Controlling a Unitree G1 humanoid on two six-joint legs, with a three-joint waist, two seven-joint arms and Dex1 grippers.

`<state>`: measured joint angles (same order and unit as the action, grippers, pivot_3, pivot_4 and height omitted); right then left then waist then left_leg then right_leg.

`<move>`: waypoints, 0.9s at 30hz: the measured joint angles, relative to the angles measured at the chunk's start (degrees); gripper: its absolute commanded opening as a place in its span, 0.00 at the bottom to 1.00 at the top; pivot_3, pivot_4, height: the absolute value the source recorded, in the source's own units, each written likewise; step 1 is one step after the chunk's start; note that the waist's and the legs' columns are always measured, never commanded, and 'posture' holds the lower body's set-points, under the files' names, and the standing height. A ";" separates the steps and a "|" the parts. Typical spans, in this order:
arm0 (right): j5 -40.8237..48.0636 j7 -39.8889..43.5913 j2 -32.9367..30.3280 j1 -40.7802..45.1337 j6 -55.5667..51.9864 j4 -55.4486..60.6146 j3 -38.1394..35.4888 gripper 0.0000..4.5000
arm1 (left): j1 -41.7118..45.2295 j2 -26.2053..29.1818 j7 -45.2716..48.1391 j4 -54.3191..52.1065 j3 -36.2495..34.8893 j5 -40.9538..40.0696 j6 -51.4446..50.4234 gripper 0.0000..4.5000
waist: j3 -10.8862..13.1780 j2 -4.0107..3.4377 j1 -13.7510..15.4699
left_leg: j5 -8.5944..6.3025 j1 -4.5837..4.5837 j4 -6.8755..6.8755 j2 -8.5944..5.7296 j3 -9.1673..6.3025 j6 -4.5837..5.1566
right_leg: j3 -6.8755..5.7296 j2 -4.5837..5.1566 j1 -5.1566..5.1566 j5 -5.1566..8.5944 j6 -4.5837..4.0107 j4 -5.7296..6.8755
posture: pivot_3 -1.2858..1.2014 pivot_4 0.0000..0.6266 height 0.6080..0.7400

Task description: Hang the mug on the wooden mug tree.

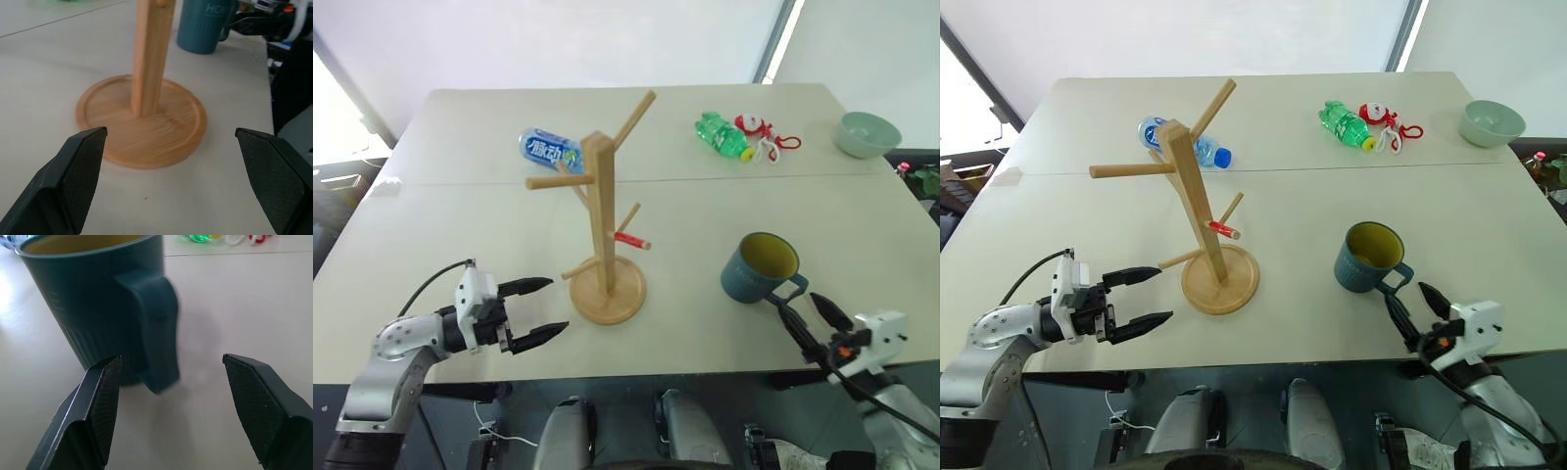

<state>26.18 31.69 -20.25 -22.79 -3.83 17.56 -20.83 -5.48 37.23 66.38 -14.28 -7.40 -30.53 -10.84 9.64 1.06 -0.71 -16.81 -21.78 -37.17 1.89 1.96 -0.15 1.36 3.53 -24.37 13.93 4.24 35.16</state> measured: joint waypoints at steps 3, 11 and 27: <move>-1.34 -1.50 0.68 1.83 1.33 -2.11 0.01 0.76 | -0.94 0.00 0.46 -2.07 0.47 -0.59 -0.27 1.00 | -0.01 0.00 0.08 | 0.01 -0.23 -0.01 -0.03 0.00 0.01 | -0.08 0.01 -0.17 -0.01 0.00 -0.01 | 0.52 0.24 1.00; -2.41 -2.82 0.76 3.47 2.90 -5.82 -0.17 0.76 | -3.50 -0.07 2.43 -4.77 2.31 -1.34 0.55 1.00 | -0.02 0.00 0.03 | 0.02 -0.22 -0.12 -0.08 0.01 0.03 | -0.16 -0.07 -0.12 -0.01 0.01 0.02 | 0.52 0.24 1.00; -4.28 -6.50 2.55 8.27 4.78 -10.90 0.25 0.76 | -6.42 -1.30 2.03 -11.90 7.44 -1.40 2.34 1.00 | -0.03 0.01 -0.01 | 0.02 0.08 -0.28 -0.04 0.06 0.04 | -0.02 -0.59 0.12 -0.01 0.04 0.20 | 0.52 0.24 1.00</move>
<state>21.91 25.19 -17.70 -14.52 0.95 6.66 -20.58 -11.90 35.93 68.40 -26.17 0.03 -31.93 -8.50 9.61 1.06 -0.73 -16.79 -21.69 -37.46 1.85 2.02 -0.11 1.34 2.94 -24.25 13.92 4.28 35.36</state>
